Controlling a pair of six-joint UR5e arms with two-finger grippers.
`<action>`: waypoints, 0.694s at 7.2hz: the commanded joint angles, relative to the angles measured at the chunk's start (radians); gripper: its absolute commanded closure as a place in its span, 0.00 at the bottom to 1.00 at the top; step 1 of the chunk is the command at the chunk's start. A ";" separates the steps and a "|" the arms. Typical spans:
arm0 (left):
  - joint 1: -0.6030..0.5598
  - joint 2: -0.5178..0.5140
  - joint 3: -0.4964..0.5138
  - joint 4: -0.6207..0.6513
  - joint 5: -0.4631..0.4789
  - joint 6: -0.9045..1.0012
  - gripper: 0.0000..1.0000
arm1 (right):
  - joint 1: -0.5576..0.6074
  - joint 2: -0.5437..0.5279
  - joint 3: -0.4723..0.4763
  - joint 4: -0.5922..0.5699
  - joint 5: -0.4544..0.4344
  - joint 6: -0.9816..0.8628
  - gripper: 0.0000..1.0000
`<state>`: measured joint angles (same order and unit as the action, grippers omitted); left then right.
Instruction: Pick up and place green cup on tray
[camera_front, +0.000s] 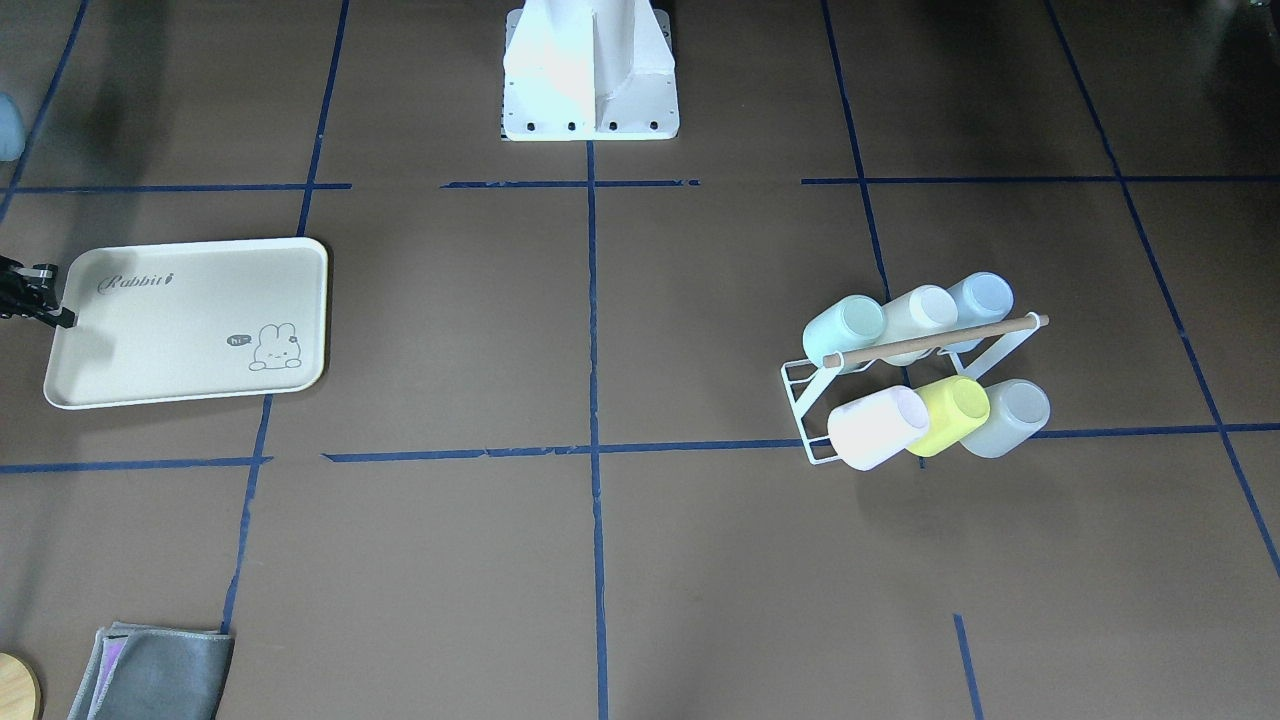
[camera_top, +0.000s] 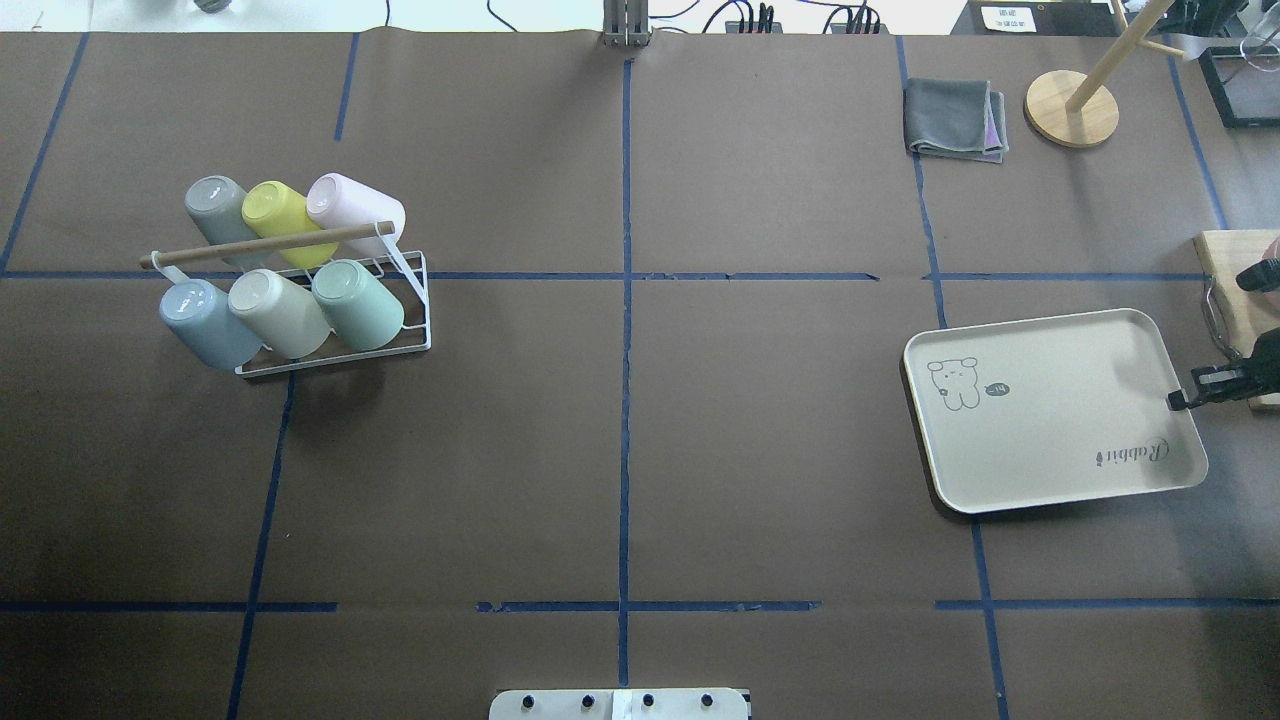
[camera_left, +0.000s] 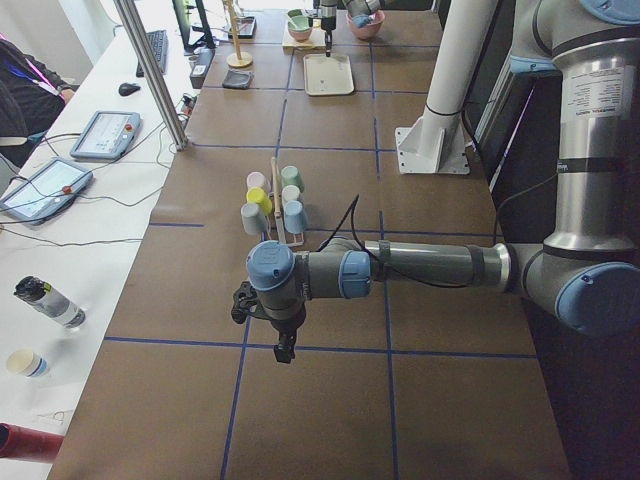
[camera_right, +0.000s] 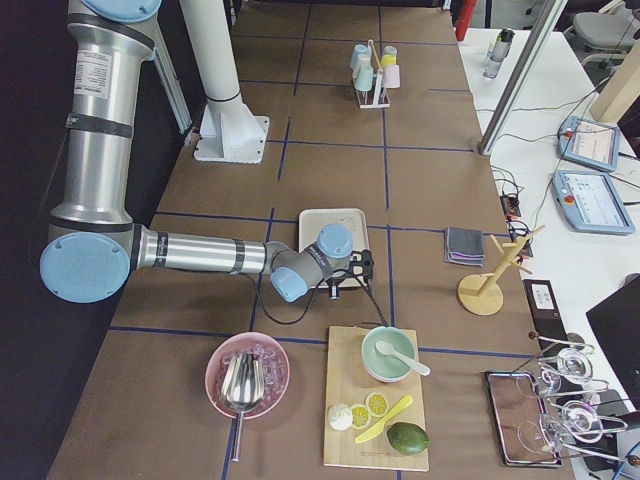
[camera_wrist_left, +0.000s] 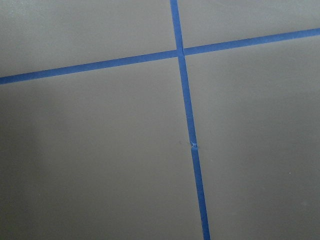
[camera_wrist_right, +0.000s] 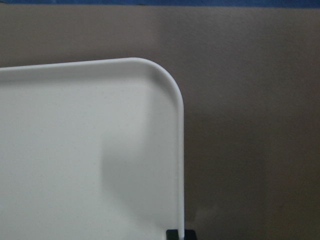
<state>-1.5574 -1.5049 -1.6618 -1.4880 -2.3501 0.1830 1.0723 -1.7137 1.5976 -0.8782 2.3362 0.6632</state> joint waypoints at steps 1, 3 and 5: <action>0.000 0.000 -0.001 0.000 0.000 0.000 0.00 | 0.000 0.028 0.135 -0.097 0.009 0.013 1.00; -0.001 0.000 -0.001 0.000 0.000 0.001 0.00 | -0.040 0.125 0.151 -0.099 0.026 0.182 1.00; 0.000 0.000 -0.003 0.000 0.000 0.001 0.00 | -0.170 0.277 0.150 -0.099 -0.024 0.413 1.00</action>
<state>-1.5574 -1.5048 -1.6638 -1.4879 -2.3500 0.1832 0.9769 -1.5267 1.7467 -0.9763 2.3421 0.9391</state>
